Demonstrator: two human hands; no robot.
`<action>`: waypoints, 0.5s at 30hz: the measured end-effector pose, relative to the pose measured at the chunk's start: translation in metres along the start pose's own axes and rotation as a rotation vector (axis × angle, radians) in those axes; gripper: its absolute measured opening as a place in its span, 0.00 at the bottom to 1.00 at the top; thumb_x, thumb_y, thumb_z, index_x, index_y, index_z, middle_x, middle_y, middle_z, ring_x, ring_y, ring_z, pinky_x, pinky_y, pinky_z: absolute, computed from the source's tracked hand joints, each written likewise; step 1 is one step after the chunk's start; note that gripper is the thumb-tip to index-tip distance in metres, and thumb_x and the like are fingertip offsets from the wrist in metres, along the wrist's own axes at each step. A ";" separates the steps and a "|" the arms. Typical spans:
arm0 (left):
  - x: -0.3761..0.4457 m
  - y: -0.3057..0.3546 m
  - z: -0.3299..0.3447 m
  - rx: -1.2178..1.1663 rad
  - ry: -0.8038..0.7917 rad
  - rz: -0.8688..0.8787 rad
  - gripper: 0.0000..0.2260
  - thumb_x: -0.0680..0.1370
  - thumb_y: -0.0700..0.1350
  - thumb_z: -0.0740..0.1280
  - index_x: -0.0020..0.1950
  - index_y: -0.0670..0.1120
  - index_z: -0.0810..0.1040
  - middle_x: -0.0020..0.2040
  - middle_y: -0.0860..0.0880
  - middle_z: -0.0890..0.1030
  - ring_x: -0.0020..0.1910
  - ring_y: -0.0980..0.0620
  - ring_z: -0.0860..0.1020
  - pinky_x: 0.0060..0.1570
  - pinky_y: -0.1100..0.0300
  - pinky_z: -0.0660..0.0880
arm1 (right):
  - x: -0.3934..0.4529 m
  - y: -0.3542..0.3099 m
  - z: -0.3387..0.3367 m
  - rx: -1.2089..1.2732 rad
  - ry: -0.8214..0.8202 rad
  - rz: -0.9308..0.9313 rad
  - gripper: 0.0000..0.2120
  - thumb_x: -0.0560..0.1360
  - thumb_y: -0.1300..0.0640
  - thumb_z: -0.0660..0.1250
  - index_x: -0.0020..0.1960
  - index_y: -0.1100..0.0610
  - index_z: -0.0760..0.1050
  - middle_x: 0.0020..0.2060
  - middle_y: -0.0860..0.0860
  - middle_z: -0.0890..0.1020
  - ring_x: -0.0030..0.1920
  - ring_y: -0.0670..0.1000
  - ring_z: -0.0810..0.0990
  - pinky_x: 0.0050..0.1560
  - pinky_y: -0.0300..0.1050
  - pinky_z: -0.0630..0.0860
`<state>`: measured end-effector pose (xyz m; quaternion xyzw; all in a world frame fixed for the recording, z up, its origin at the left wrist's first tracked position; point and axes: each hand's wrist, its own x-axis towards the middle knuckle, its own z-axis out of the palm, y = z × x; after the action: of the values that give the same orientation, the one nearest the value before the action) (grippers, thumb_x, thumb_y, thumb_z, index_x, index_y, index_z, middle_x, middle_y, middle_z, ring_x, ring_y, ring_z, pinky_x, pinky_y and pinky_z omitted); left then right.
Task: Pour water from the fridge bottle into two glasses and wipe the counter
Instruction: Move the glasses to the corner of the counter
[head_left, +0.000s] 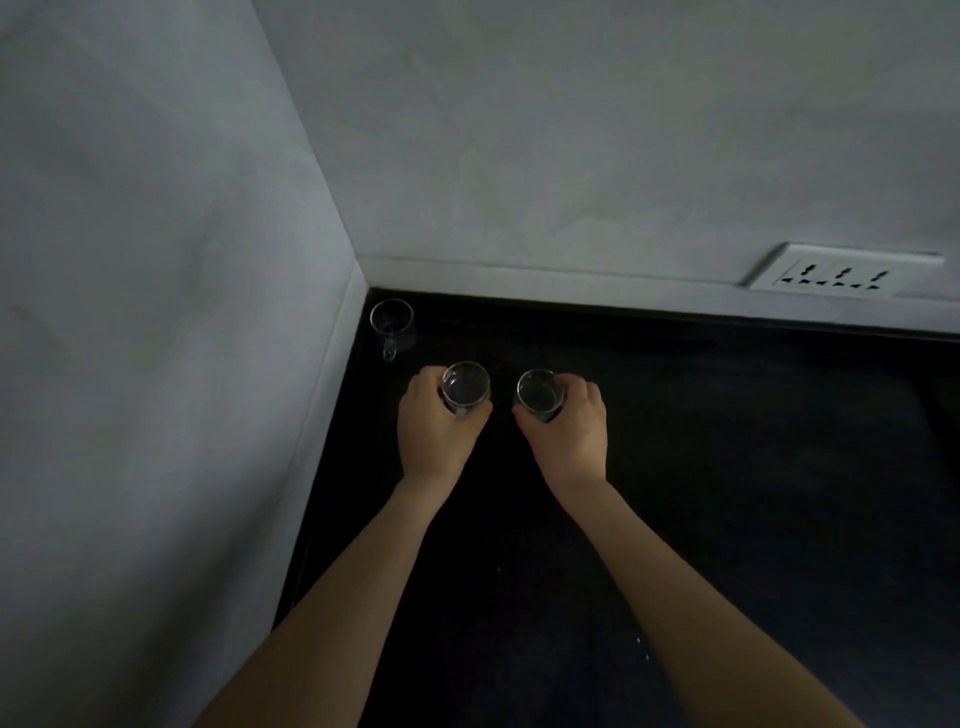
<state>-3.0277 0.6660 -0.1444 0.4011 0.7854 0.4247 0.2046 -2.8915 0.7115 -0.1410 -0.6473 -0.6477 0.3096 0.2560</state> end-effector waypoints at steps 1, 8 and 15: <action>0.005 -0.001 0.001 -0.010 0.009 -0.007 0.17 0.67 0.51 0.77 0.50 0.55 0.73 0.47 0.59 0.75 0.46 0.59 0.77 0.44 0.59 0.78 | 0.005 -0.002 0.002 0.009 0.003 -0.001 0.24 0.69 0.51 0.75 0.61 0.55 0.72 0.56 0.49 0.75 0.56 0.48 0.73 0.58 0.45 0.74; 0.033 0.000 0.012 -0.043 0.040 -0.032 0.18 0.67 0.51 0.77 0.51 0.51 0.74 0.48 0.56 0.75 0.46 0.56 0.78 0.43 0.59 0.78 | 0.030 -0.009 0.016 0.015 0.008 0.018 0.25 0.69 0.51 0.74 0.62 0.56 0.72 0.57 0.50 0.75 0.57 0.48 0.73 0.58 0.45 0.74; 0.046 0.004 0.022 -0.038 0.075 -0.035 0.16 0.67 0.49 0.76 0.50 0.52 0.74 0.46 0.56 0.76 0.47 0.54 0.78 0.45 0.57 0.77 | 0.047 -0.017 0.023 0.026 0.033 0.020 0.24 0.69 0.52 0.74 0.61 0.58 0.72 0.56 0.52 0.75 0.57 0.50 0.72 0.59 0.45 0.72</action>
<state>-3.0390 0.7155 -0.1522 0.3672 0.7911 0.4508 0.1901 -2.9213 0.7573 -0.1479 -0.6554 -0.6327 0.3098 0.2722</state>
